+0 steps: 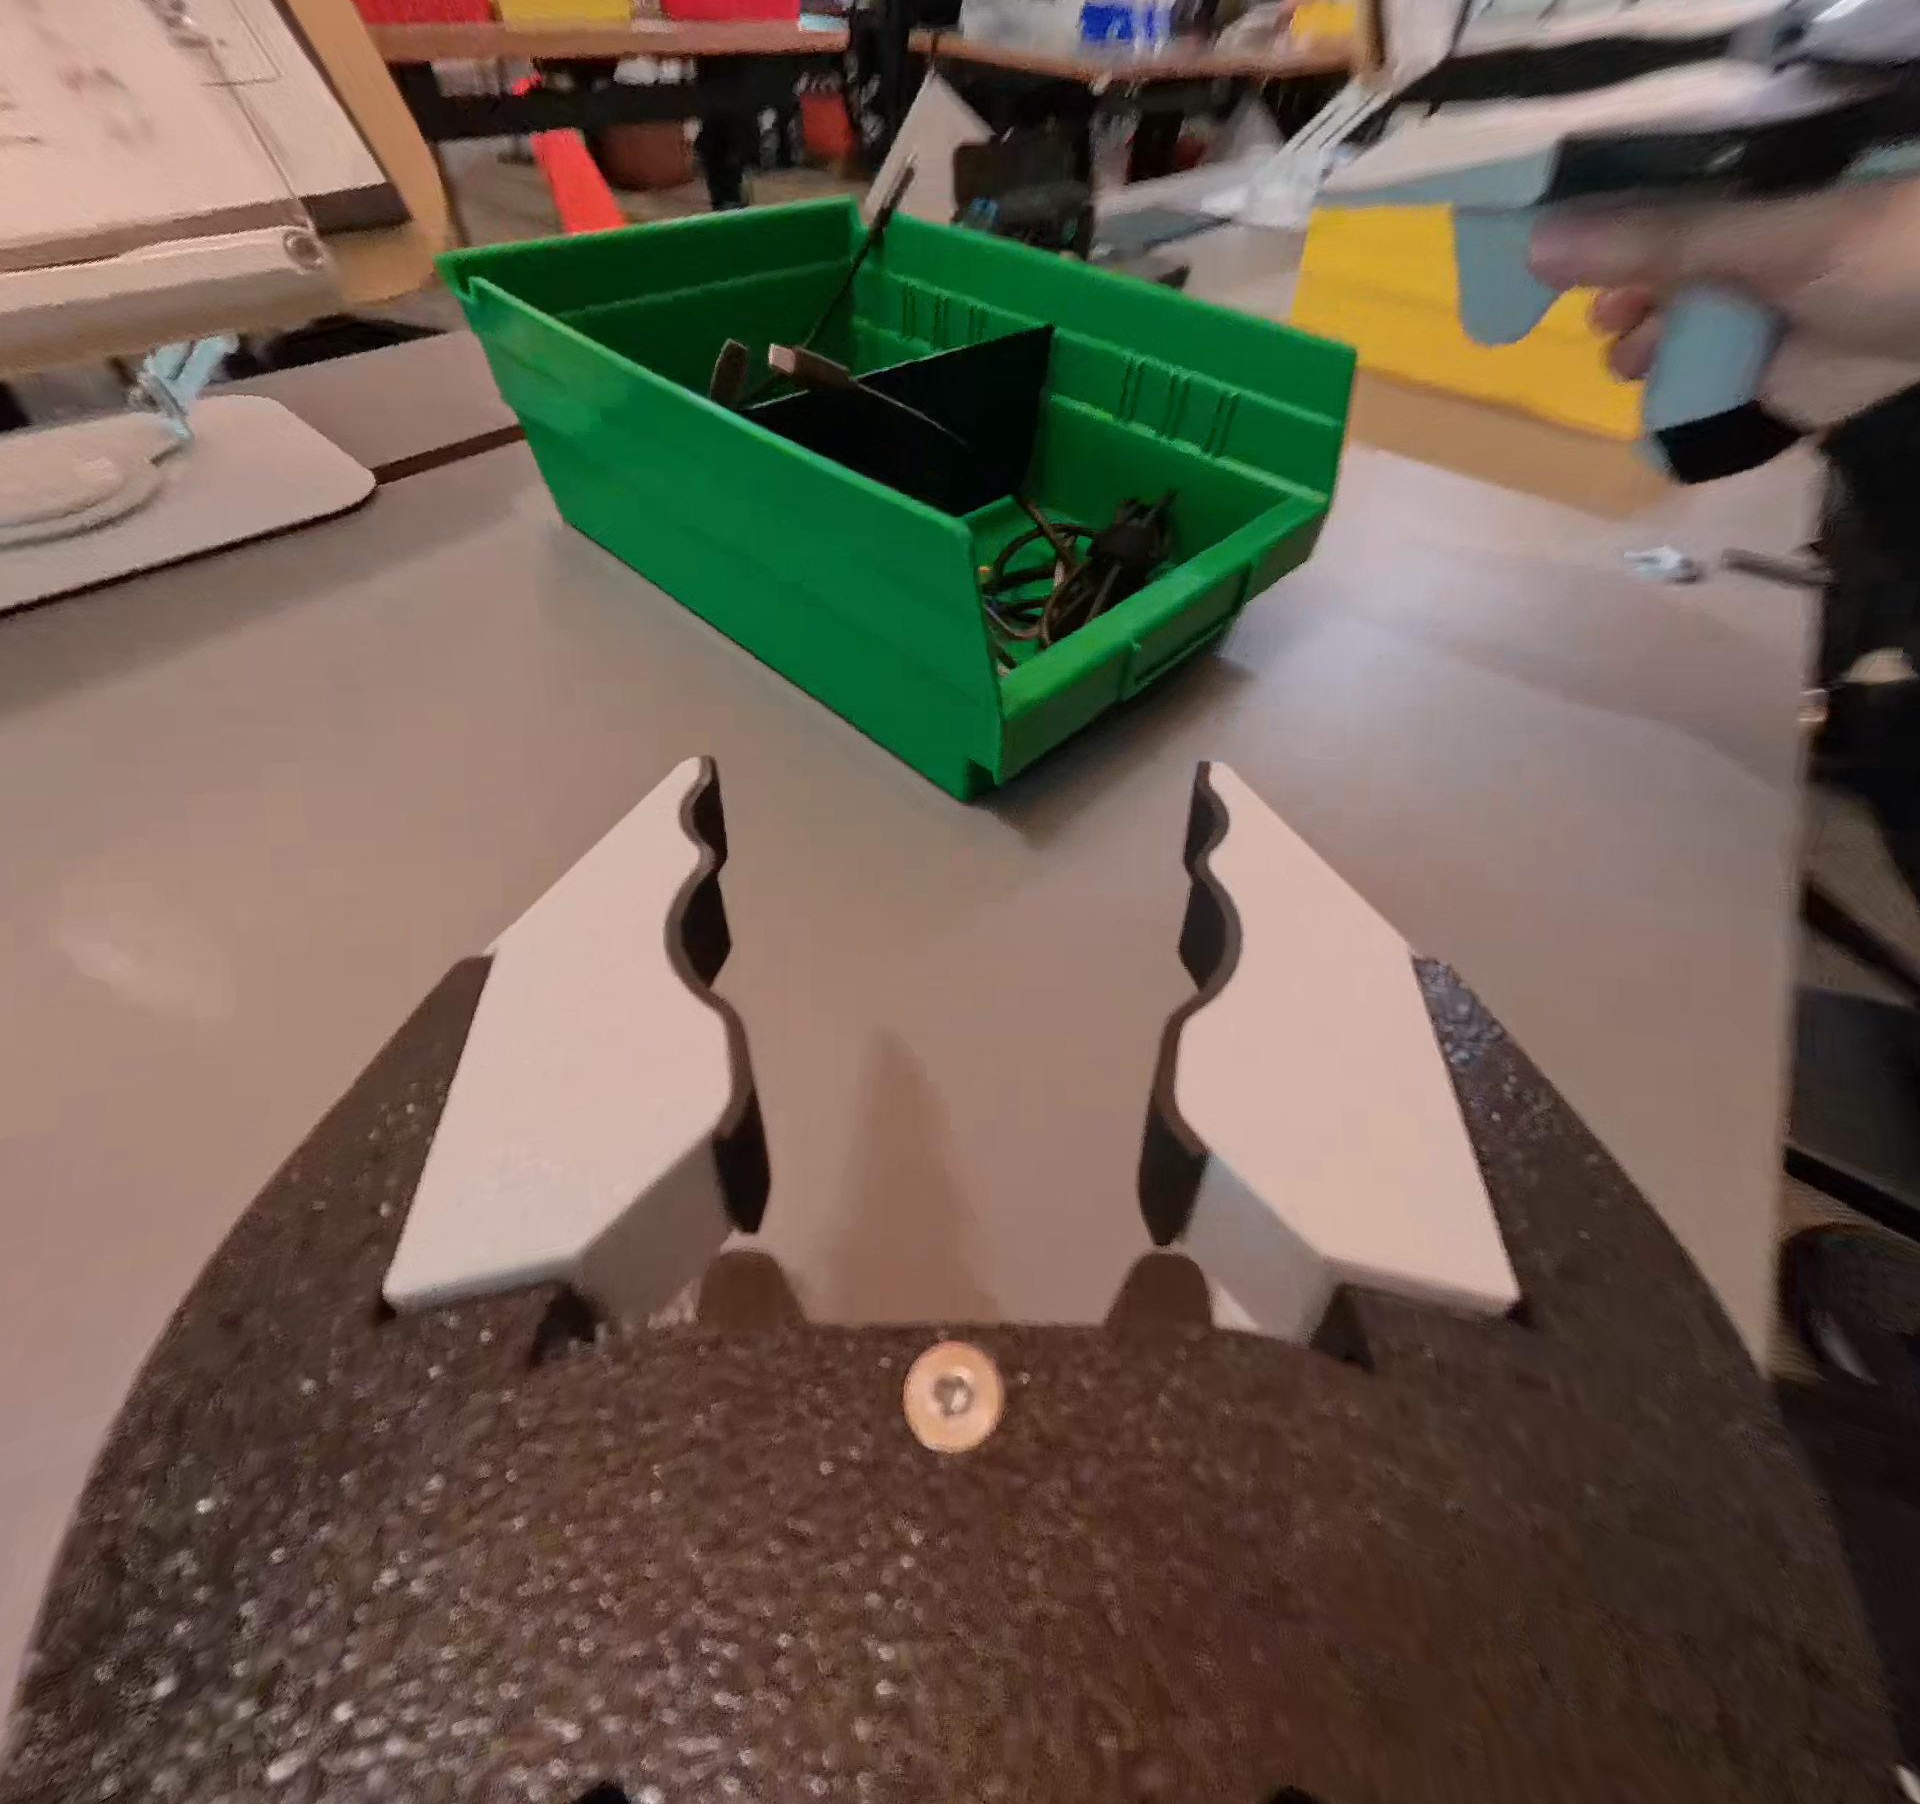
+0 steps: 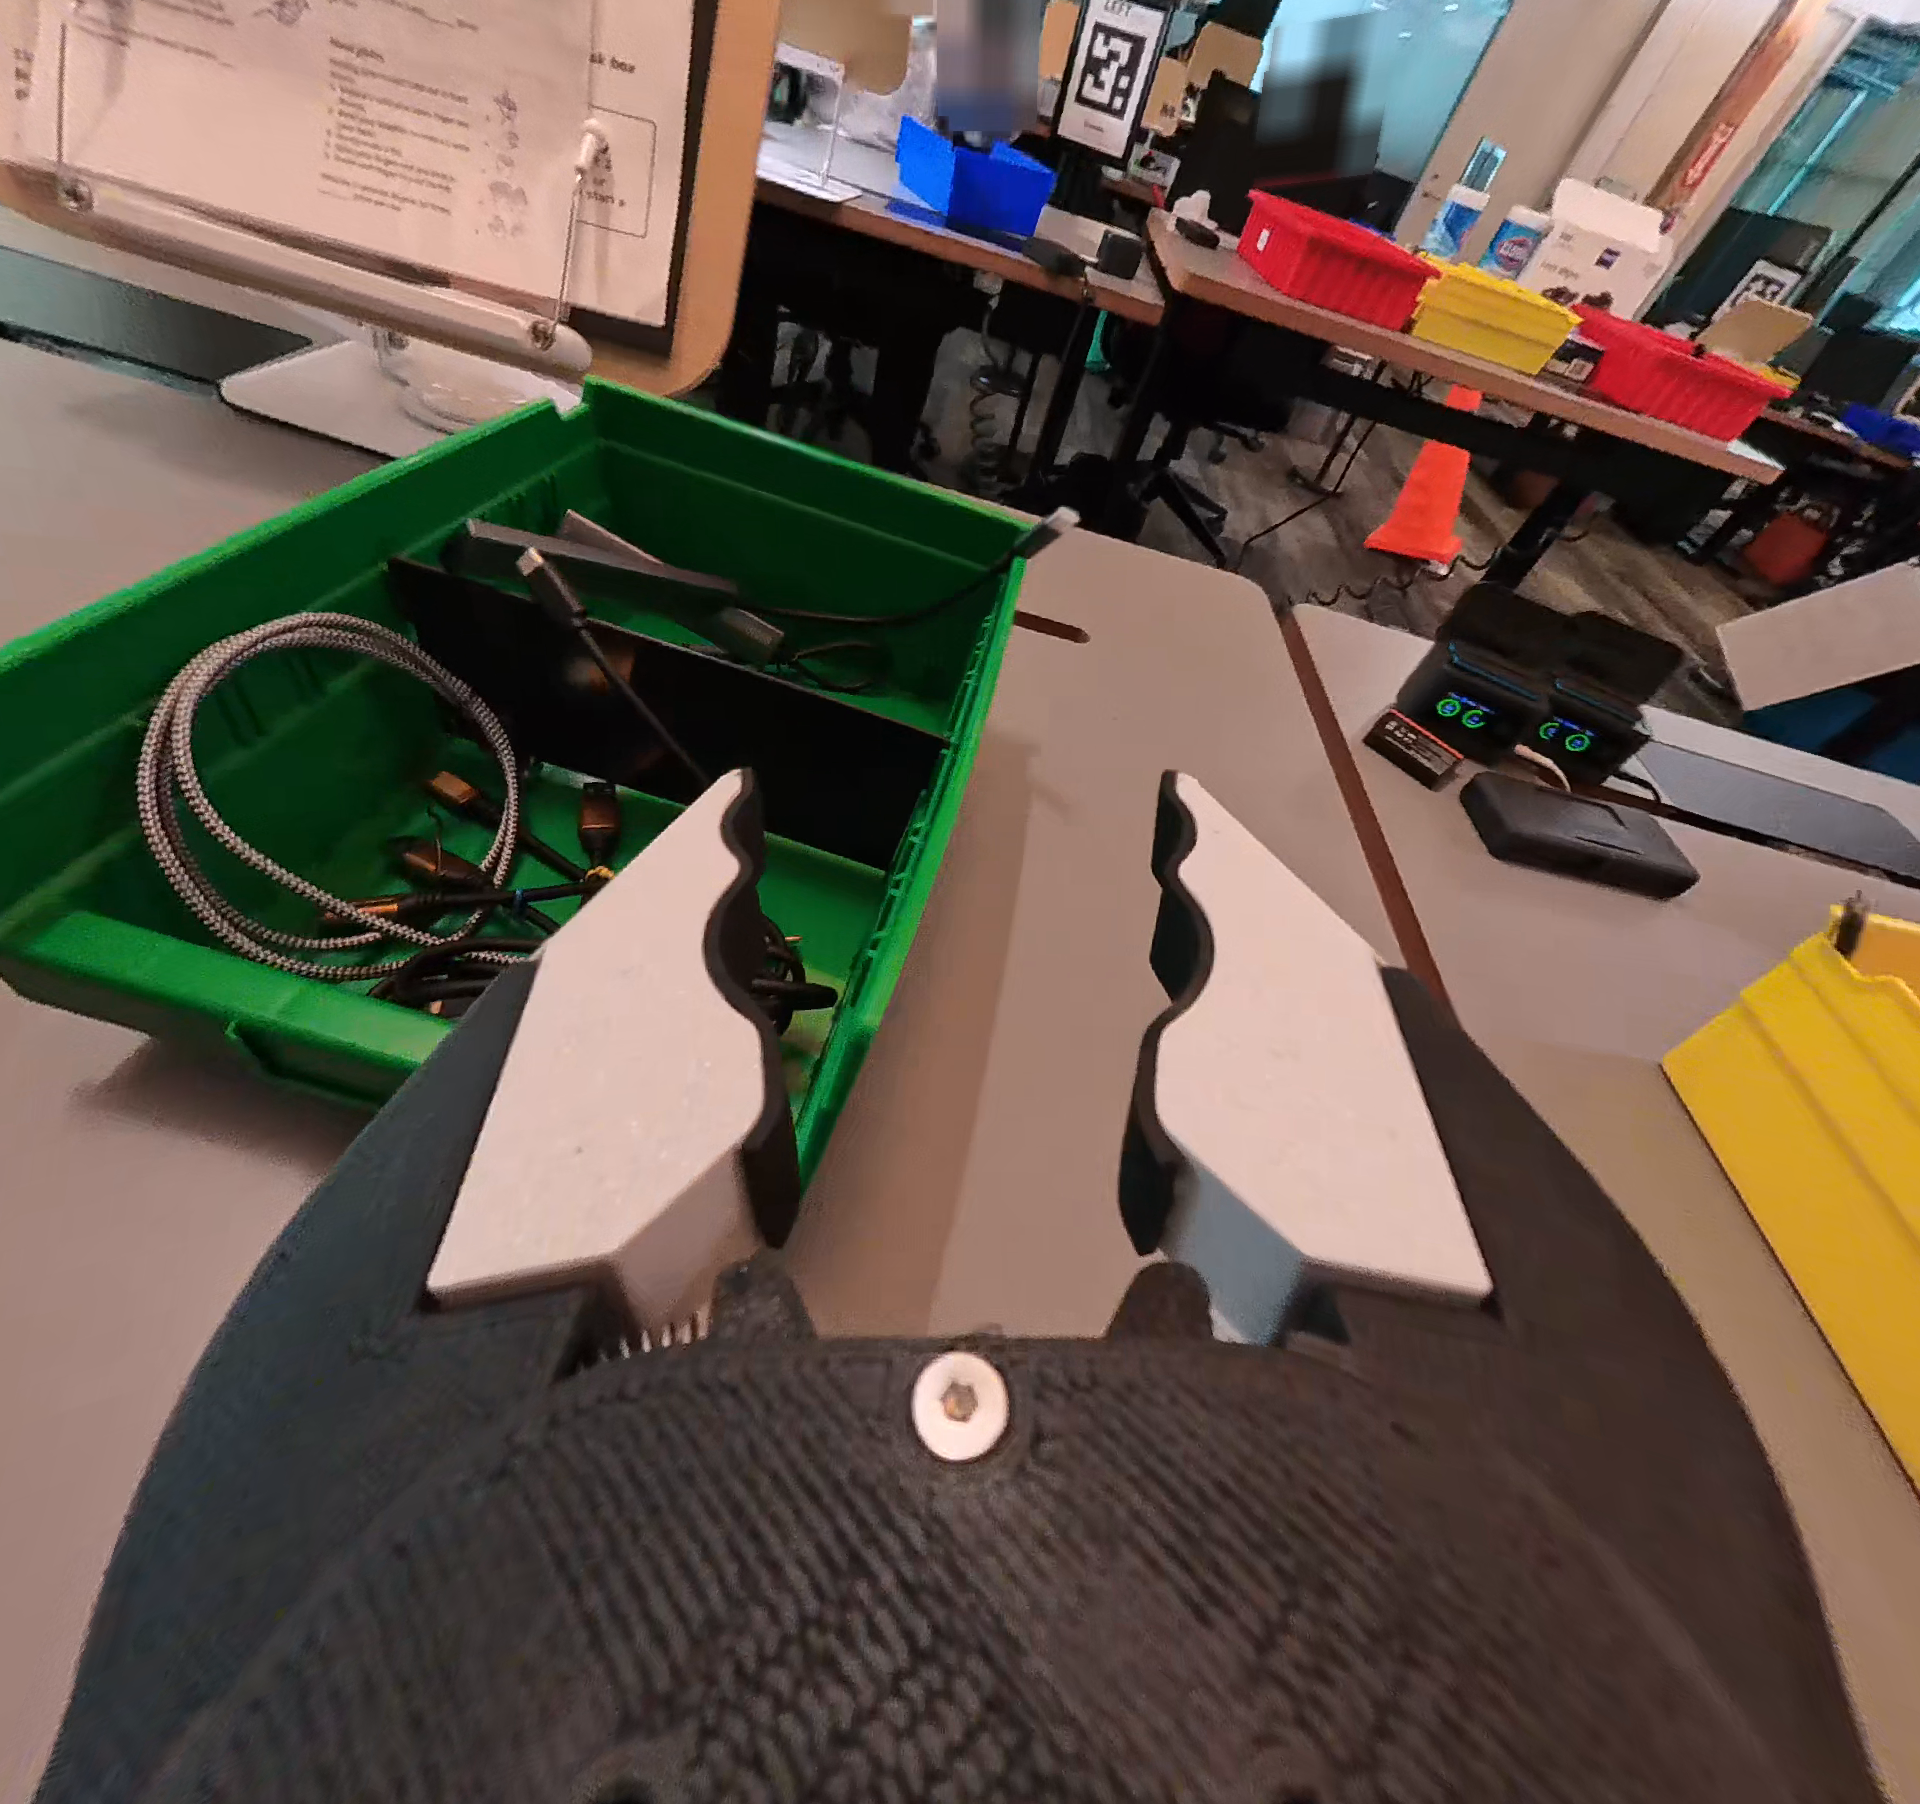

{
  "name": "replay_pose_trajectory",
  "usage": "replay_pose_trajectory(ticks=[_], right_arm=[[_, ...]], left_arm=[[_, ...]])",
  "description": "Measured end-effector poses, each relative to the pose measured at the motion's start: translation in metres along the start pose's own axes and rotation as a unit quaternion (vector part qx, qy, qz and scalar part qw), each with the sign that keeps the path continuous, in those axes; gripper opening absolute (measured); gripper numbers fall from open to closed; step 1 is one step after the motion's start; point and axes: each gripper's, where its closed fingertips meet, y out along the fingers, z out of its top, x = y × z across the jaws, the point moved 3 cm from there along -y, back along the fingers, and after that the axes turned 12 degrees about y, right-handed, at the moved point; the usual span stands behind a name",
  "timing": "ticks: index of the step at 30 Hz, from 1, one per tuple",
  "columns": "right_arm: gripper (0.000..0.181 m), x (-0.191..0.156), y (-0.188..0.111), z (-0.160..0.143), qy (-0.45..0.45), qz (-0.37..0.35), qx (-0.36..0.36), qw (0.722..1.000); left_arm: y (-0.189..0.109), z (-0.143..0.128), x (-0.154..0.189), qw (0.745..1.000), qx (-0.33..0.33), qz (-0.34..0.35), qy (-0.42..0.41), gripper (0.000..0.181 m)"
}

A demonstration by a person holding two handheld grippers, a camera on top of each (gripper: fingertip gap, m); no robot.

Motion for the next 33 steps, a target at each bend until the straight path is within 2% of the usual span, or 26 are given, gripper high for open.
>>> replay_pose_trajectory(ticks=[3, 6, 7, 8, 9, 10, 13, 16, 18, 24, 29, 33], right_arm=[[0.077, 0.004, -0.008, 0.010, 0.023, 0.005, 0.027, 0.999], [0.079, 0.004, -0.018, 0.017, 0.040, 0.018, 0.044, 0.998], [0.078, 0.004, -0.022, 0.020, 0.039, 0.019, 0.051, 0.998], [0.078, 0.006, -0.025, 0.022, 0.039, 0.020, 0.055, 0.998], [0.078, 0.008, -0.027, 0.022, 0.042, 0.018, 0.056, 0.997], [0.078, 0.010, -0.029, 0.022, 0.045, 0.014, 0.057, 0.997], [0.078, 0.018, -0.031, 0.020, 0.050, -0.015, 0.058, 0.997], [0.080, 0.016, -0.031, 0.023, 0.039, -0.046, 0.059, 0.996], [0.084, 0.009, -0.031, 0.027, 0.026, -0.061, 0.062, 0.996], [0.089, -0.036, -0.024, 0.037, -0.006, -0.029, 0.067, 0.997], [0.092, -0.098, -0.018, 0.042, -0.048, 0.030, 0.064, 0.996], [0.099, -0.175, -0.001, 0.039, -0.068, 0.121, 0.043, 0.989]], left_arm=[[0.043, 0.015, 0.000, 0.997, -0.037, 0.054, 0.049, 0.094], [0.078, 0.007, 0.005, 0.992, -0.092, 0.057, 0.072, 0.087], [0.085, 0.001, 0.006, 0.990, -0.111, 0.057, 0.070, 0.077], [0.088, -0.002, 0.005, 0.989, -0.117, 0.062, 0.069, 0.057], [0.089, -0.002, 0.004, 0.989, -0.110, 0.067, 0.070, 0.029], [0.087, -0.002, 0.001, 0.990, -0.098, 0.075, 0.075, 0.020], [0.082, -0.005, -0.012, 0.987, -0.087, 0.097, 0.098, 0.017], [0.069, -0.012, -0.034, 0.980, -0.089, 0.134, 0.116, 0.010], [0.057, -0.017, -0.047, 0.984, -0.077, 0.133, 0.086, 0.008], [-0.003, -0.037, -0.068, 0.989, -0.071, 0.107, 0.067, 0.005], [-0.071, -0.056, -0.074, 0.992, -0.070, 0.099, 0.045, 0.003], [-0.115, -0.069, -0.078, 0.991, -0.071, 0.117, 0.016, 0.002]])
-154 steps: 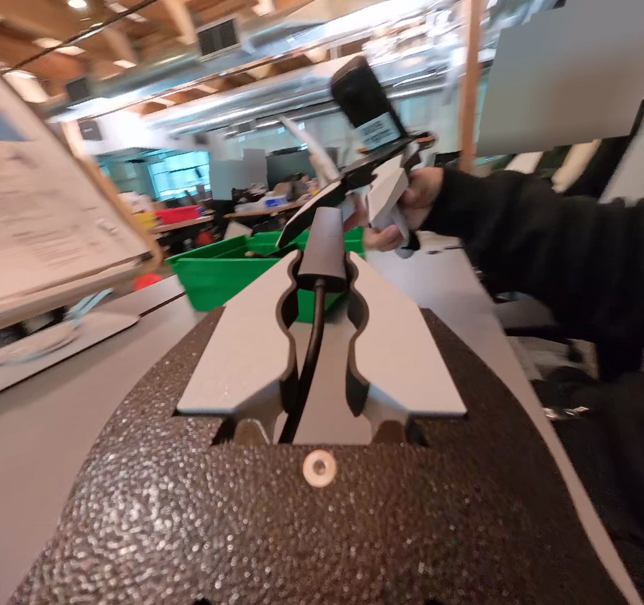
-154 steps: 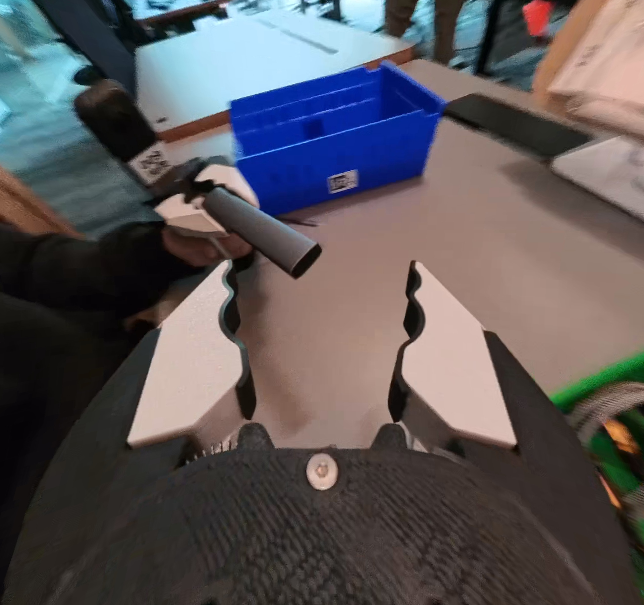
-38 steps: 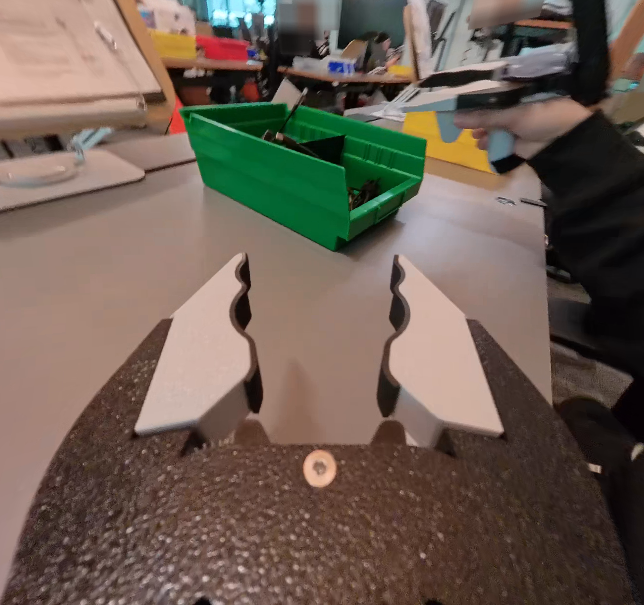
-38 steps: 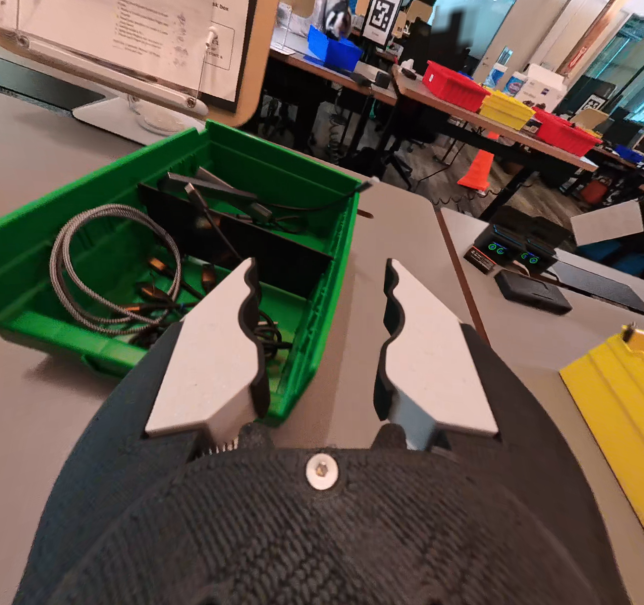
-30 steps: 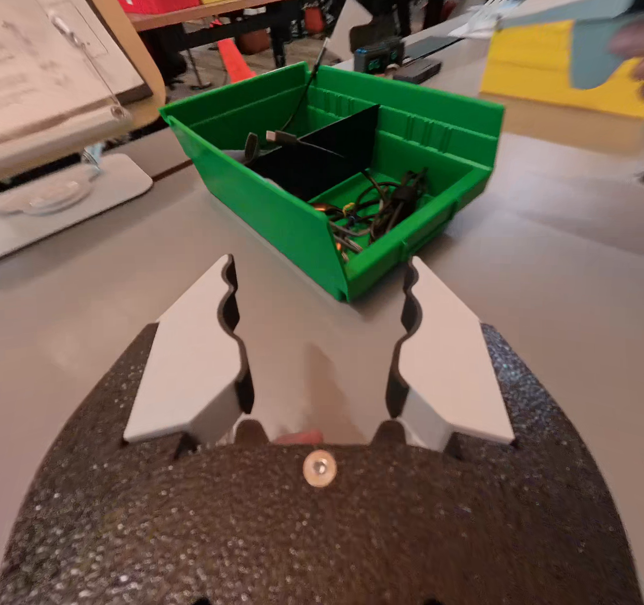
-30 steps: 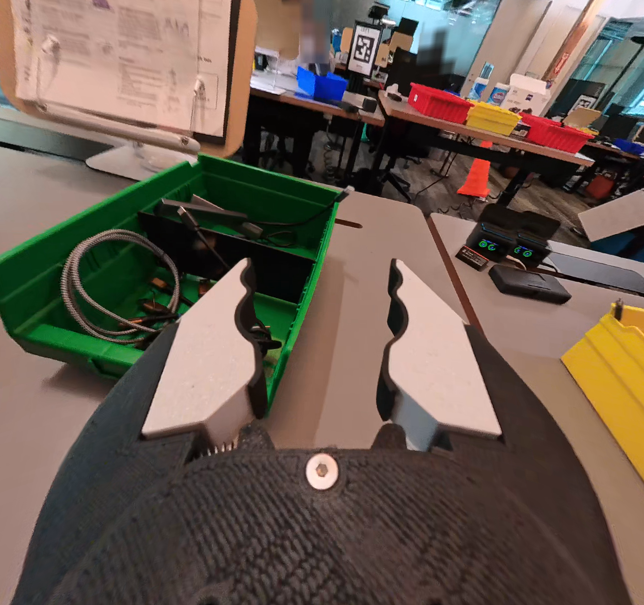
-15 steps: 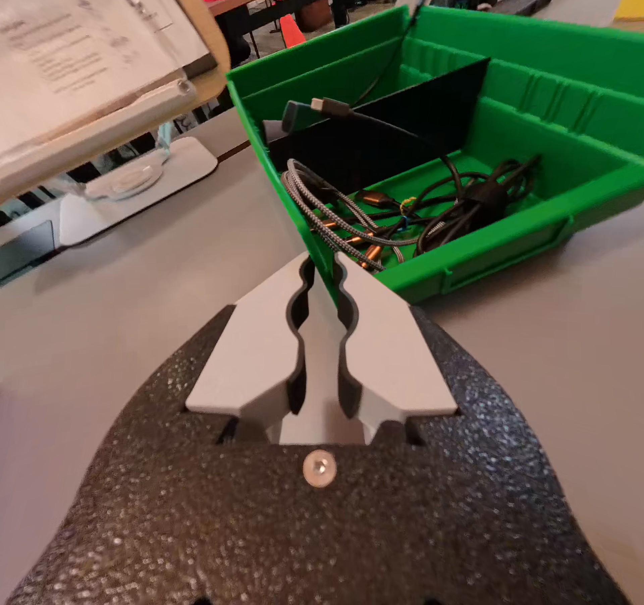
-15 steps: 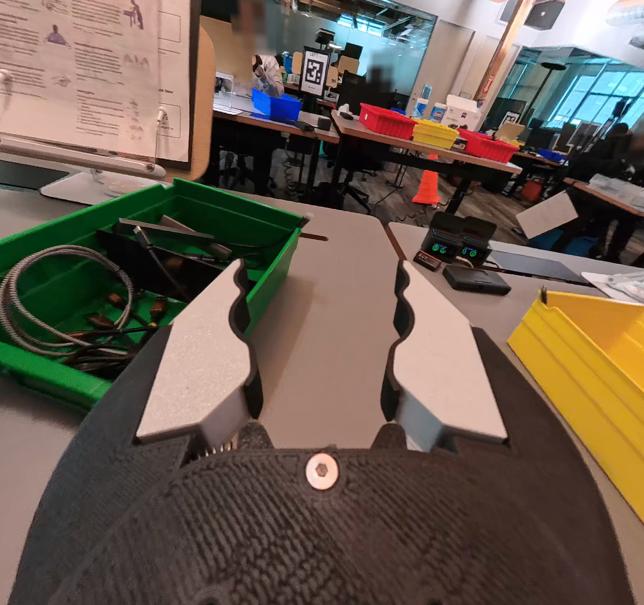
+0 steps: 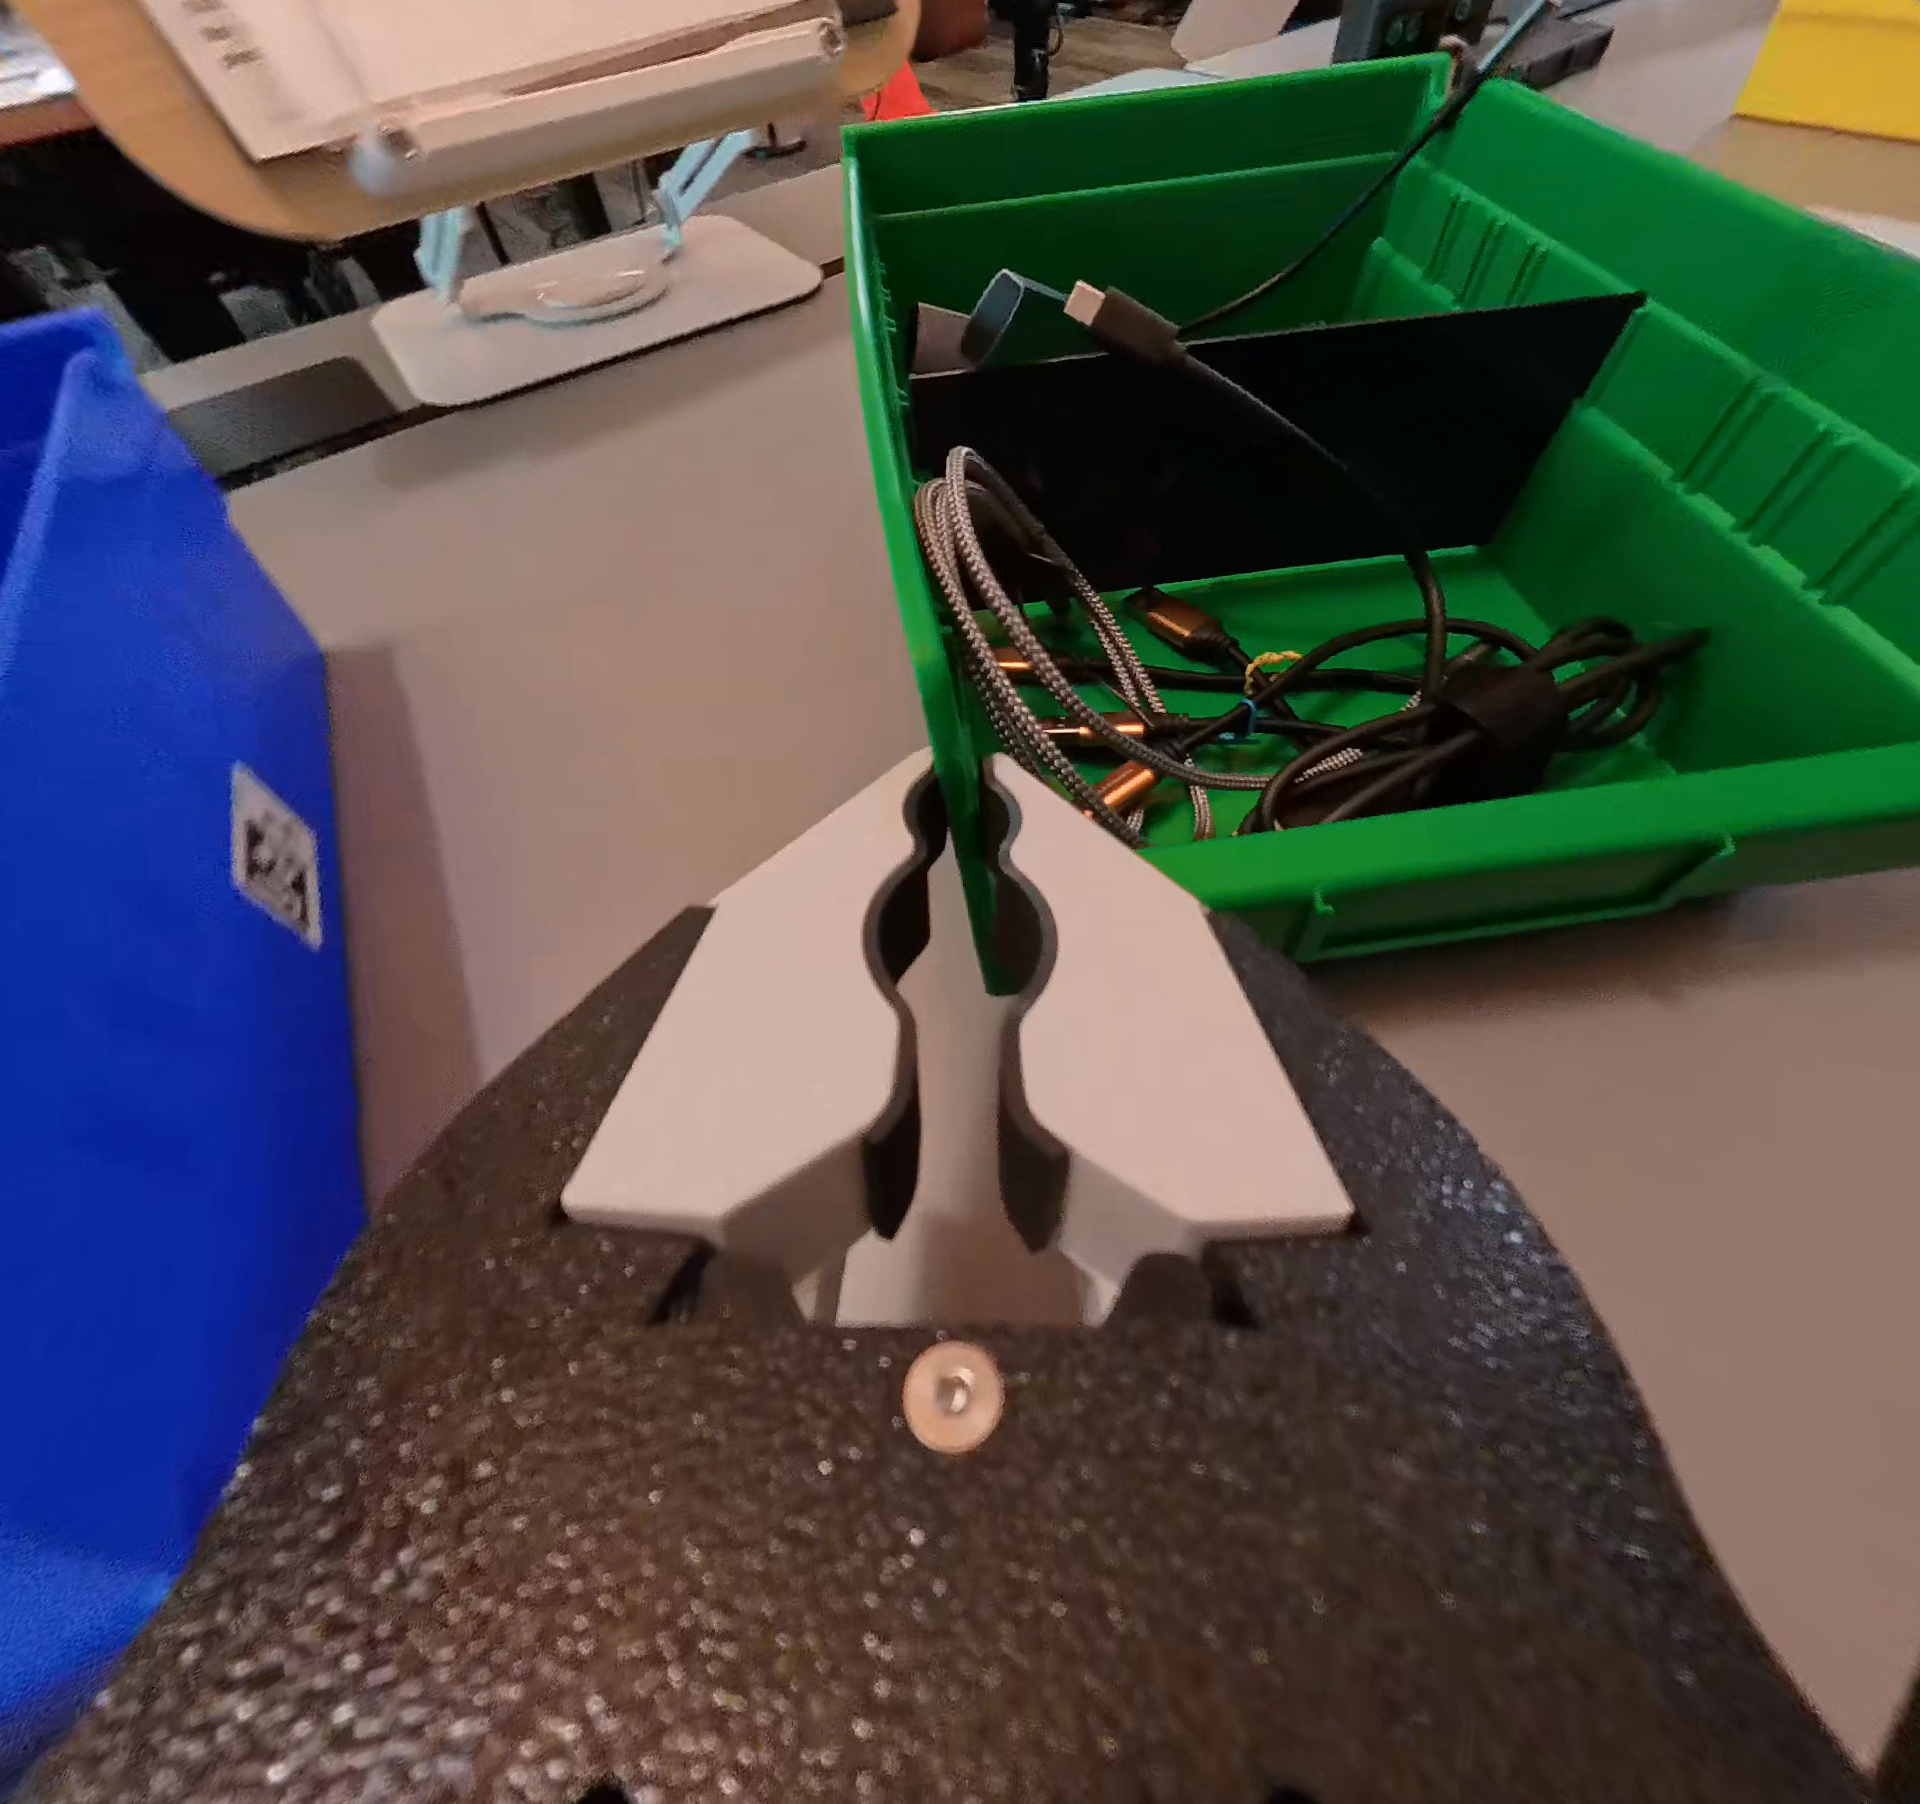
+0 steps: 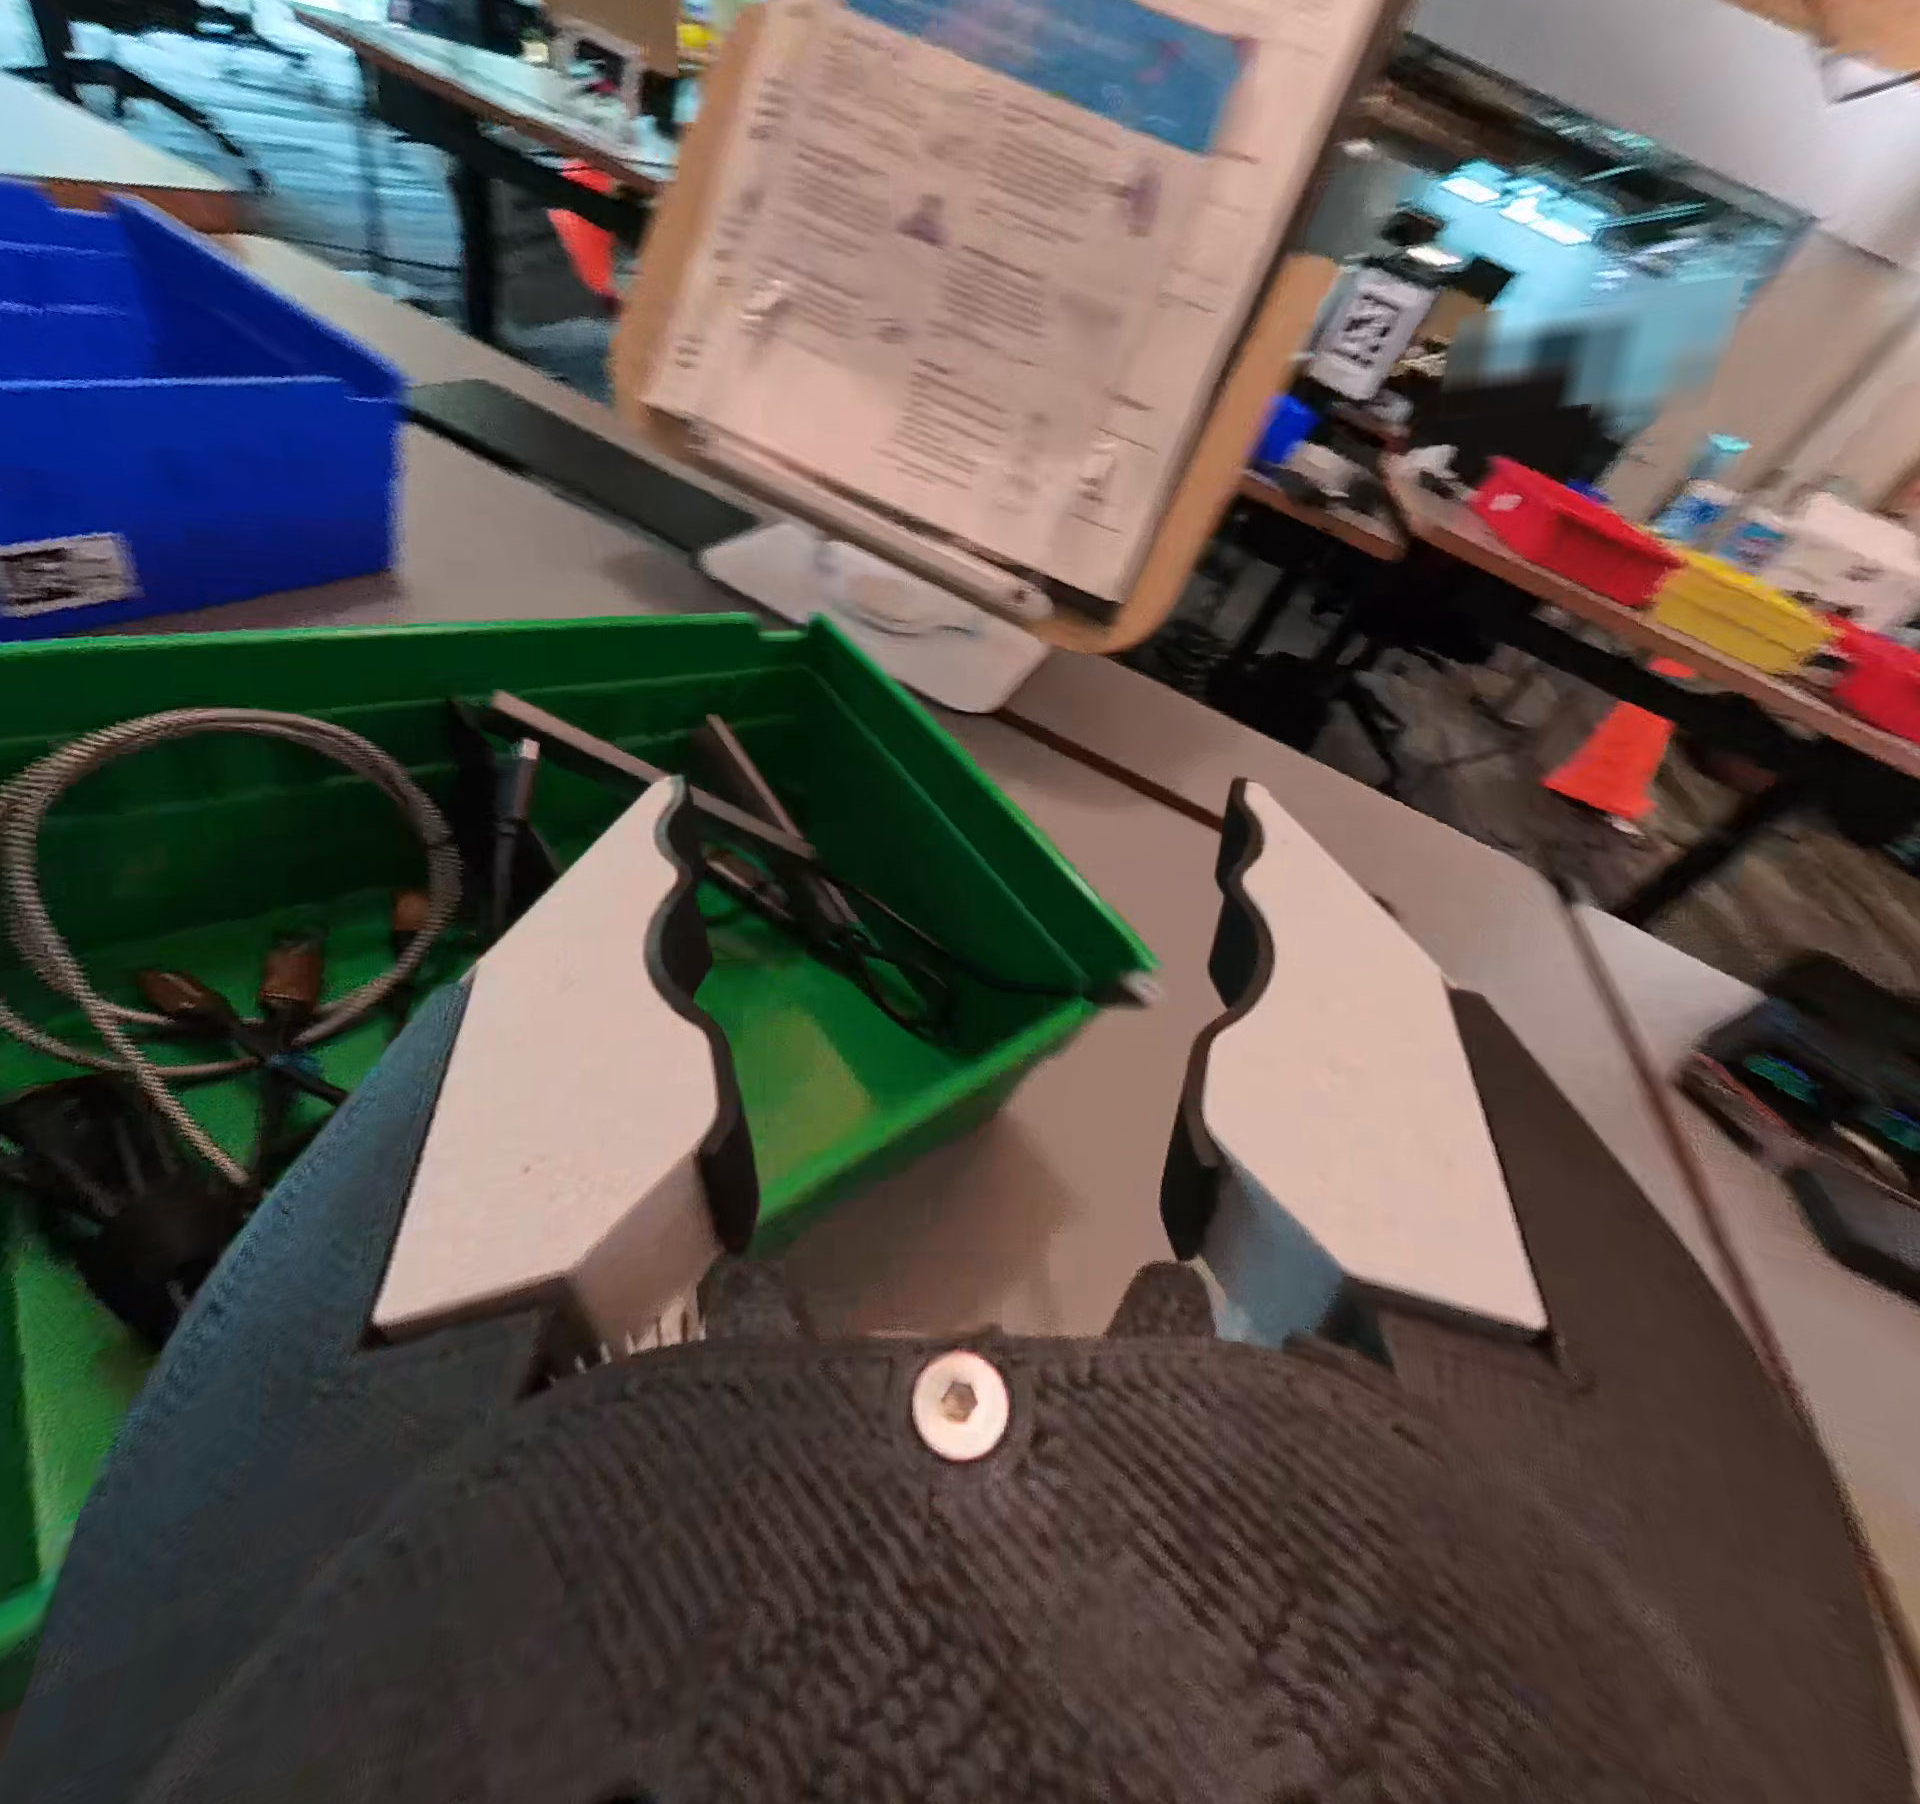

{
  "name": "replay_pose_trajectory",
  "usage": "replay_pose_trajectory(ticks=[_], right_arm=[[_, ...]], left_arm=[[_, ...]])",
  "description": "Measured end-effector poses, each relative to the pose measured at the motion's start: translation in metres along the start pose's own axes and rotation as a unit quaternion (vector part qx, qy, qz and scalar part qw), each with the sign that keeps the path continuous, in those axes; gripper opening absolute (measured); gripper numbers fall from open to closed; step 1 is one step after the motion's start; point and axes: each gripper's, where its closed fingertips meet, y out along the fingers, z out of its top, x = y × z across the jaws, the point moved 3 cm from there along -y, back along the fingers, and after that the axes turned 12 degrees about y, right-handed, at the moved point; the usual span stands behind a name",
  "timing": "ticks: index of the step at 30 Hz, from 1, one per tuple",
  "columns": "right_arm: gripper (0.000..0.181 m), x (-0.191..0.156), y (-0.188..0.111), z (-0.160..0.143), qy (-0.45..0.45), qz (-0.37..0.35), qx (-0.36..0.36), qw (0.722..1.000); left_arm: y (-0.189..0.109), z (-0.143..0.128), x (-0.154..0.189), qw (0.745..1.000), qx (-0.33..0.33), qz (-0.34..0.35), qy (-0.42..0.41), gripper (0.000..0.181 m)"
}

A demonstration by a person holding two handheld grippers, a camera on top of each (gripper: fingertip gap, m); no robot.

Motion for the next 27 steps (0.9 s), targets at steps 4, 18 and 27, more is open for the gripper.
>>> replay_pose_trajectory(ticks=[4, 18, 27], right_arm=[[0.105, -0.098, 0.044, 0.025, 0.042, 0.148, -0.036, 0.987], [0.097, -0.297, 0.224, -0.002, 0.268, 0.242, -0.369, 0.856], [0.081, -0.335, 0.258, -0.059, 0.223, 0.175, -0.436, 0.854]], left_arm=[[-0.019, -0.009, -0.004, 1.000, 0.011, 0.029, 0.005, 0.003], [-0.019, -0.011, -0.008, 0.999, 0.011, 0.031, 0.015, 0.003], [-0.019, -0.011, -0.011, 0.996, 0.009, 0.059, 0.069, 0.006]])
